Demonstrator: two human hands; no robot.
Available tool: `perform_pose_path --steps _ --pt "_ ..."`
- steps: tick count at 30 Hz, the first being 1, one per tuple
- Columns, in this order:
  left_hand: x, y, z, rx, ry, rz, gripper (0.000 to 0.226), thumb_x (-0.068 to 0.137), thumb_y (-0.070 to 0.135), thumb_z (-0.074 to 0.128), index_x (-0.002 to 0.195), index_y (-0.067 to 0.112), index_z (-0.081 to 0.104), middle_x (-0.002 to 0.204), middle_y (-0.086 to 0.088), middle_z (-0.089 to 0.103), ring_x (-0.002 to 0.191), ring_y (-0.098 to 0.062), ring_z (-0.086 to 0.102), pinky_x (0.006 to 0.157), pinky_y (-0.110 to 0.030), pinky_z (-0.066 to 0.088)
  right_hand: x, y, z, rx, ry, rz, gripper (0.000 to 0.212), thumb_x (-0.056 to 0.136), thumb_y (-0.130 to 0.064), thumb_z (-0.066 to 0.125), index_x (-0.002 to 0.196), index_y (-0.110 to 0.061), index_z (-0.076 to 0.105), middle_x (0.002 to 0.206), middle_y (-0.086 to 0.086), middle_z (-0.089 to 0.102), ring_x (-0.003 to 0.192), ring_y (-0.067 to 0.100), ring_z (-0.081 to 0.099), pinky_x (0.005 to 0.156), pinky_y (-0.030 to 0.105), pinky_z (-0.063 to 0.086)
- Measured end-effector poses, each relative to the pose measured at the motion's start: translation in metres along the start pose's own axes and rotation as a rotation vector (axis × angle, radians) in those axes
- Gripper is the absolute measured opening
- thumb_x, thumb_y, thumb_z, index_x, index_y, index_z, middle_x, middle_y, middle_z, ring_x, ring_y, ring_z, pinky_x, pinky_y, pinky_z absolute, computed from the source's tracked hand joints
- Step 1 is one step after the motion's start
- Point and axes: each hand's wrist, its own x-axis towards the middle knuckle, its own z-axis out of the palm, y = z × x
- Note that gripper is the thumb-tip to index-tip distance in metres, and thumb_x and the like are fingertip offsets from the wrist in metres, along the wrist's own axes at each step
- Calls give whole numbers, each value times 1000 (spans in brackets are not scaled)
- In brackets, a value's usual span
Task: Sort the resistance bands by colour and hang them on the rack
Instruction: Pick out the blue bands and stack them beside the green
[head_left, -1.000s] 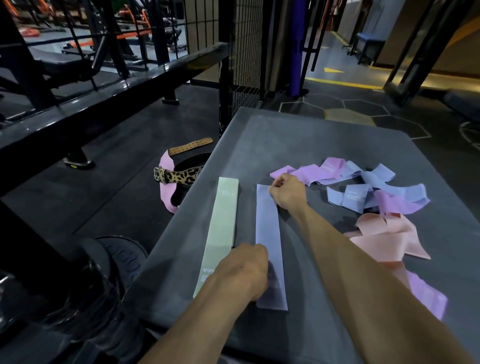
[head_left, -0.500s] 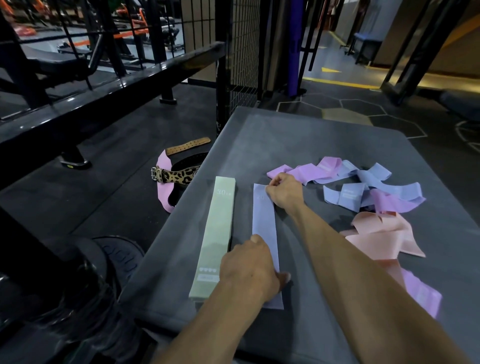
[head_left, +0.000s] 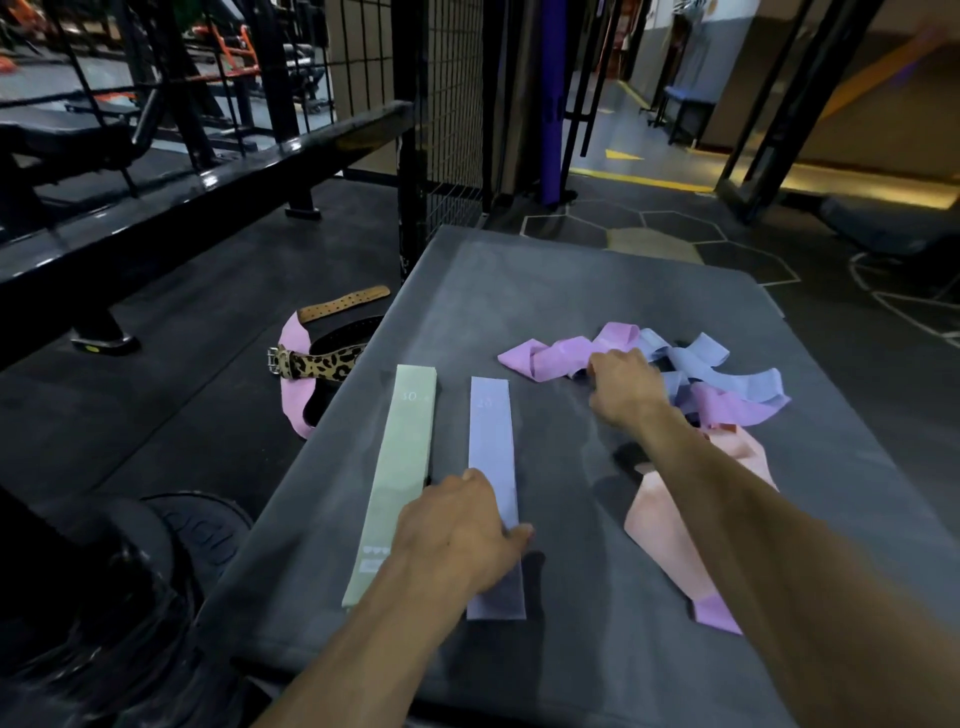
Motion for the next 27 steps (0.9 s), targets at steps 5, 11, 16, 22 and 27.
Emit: perform_pose_path --steps 5,11,16,22,27 --pt "-1 -1 -1 21 -4 5 56 94 63 52 123 16 48 126 -7 59 115 -29 57 77 -32 37 -1 12 6 -45 -120 -91 42 95 -15 50 135 -25 54 134 7 59 122 31 51 99 41 43" --pt "-3 -3 -2 30 -2 26 53 95 61 50 123 16 49 123 -7 59 112 -28 58 77 -33 40 -9 18 -5 4 -164 -113 25 92 -5 54 110 -13 69 114 7 70 97 27 65 83 34 52" --pt "-7 1 -6 47 58 79 46 97 58 49 115 16 49 118 -8 60 108 -30 58 76 -33 40 -27 35 -16 14 42 -77 17 93 -10 56 101 -18 69 110 5 70 102 28 67 81 35 54" --pt "-20 41 -7 72 213 229 31 100 47 47 97 19 34 105 -10 61 94 -34 60 70 -36 37 -44 71 -73 447 422 40 22 85 -13 55 92 -20 75 99 7 72 87 35 62 76 41 54" --pt "-27 69 -5 -78 373 315 24 99 41 48 96 20 37 93 -6 63 88 -35 60 68 -39 47 -62 102 -126 614 625 35 19 86 -19 60 96 -23 74 99 -4 74 90 20 65 81 34 52"
